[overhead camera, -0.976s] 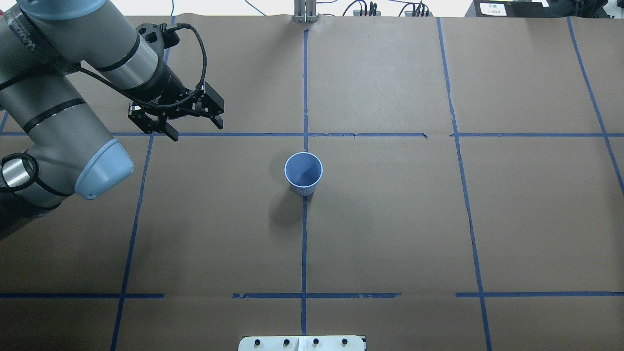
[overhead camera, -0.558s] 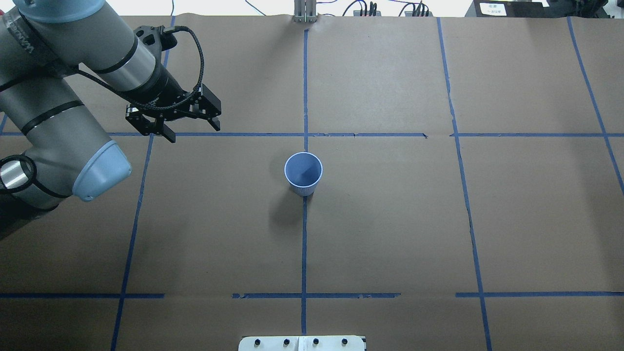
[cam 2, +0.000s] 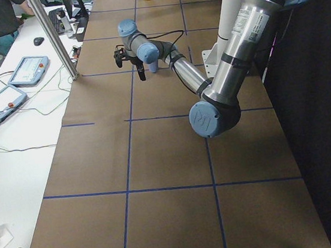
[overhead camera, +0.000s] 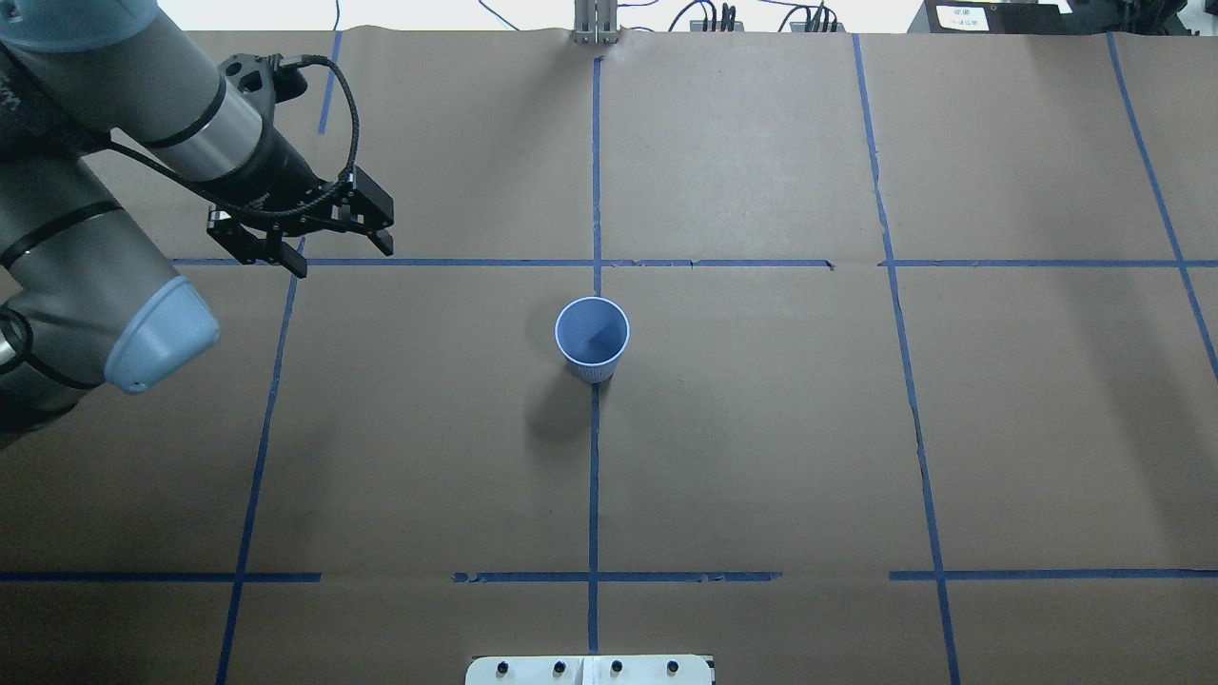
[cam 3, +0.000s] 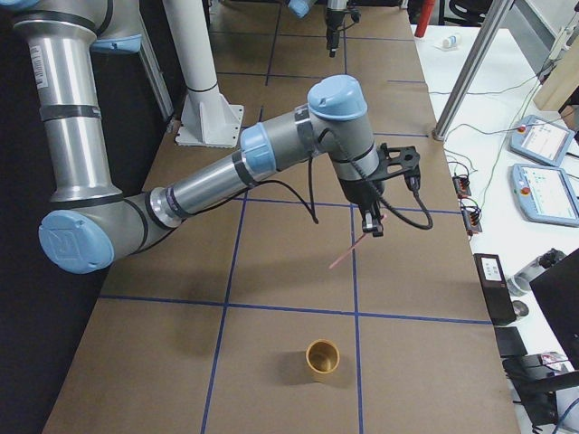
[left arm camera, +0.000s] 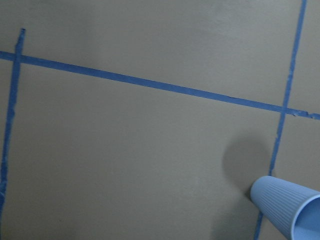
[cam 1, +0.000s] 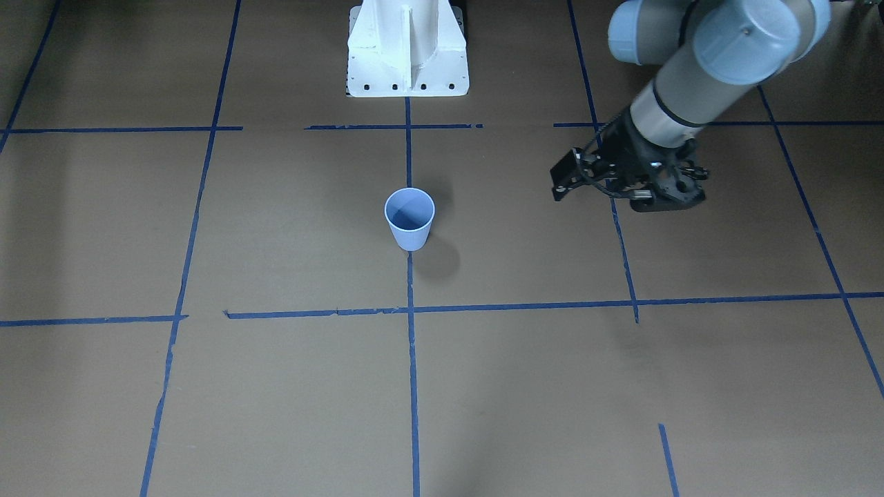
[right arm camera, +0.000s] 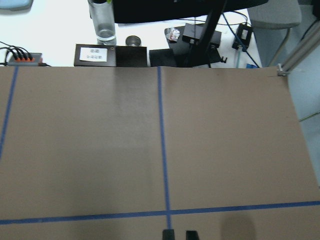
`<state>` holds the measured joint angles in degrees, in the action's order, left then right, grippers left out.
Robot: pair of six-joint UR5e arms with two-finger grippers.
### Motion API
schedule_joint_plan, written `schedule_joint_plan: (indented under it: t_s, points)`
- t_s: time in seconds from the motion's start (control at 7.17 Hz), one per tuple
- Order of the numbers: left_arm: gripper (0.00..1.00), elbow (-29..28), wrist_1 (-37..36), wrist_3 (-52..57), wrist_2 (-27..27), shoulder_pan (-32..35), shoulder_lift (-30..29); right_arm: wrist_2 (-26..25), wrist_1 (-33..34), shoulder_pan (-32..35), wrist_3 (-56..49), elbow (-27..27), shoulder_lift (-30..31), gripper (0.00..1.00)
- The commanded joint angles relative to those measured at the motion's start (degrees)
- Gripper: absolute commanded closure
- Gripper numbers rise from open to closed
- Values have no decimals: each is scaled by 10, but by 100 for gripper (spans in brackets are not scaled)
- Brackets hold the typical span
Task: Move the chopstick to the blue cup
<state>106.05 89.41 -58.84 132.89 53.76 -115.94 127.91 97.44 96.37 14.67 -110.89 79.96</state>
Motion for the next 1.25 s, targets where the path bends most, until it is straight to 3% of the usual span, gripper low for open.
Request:
schedule_joint_plan:
  t_s: [0.0, 0.28, 0.42, 0.98, 1.12]
  points:
    - [0, -6, -3, 159, 3, 66, 59, 30, 55, -101, 181, -21, -103, 100]
    - [0, -32, -6, 285, 4, 127, 79, 25, 193, -176, 277, -33, -225, 100]
    - [0, -37, -6, 335, 4, 146, 100, 12, 209, -215, 300, -34, -261, 100]
    - [0, -93, -6, 467, 3, 218, 111, -234, 212, -440, 421, -25, -380, 100]
    - [0, -108, -6, 499, 1, 232, 111, -256, 211, -473, 452, -23, -398, 100]
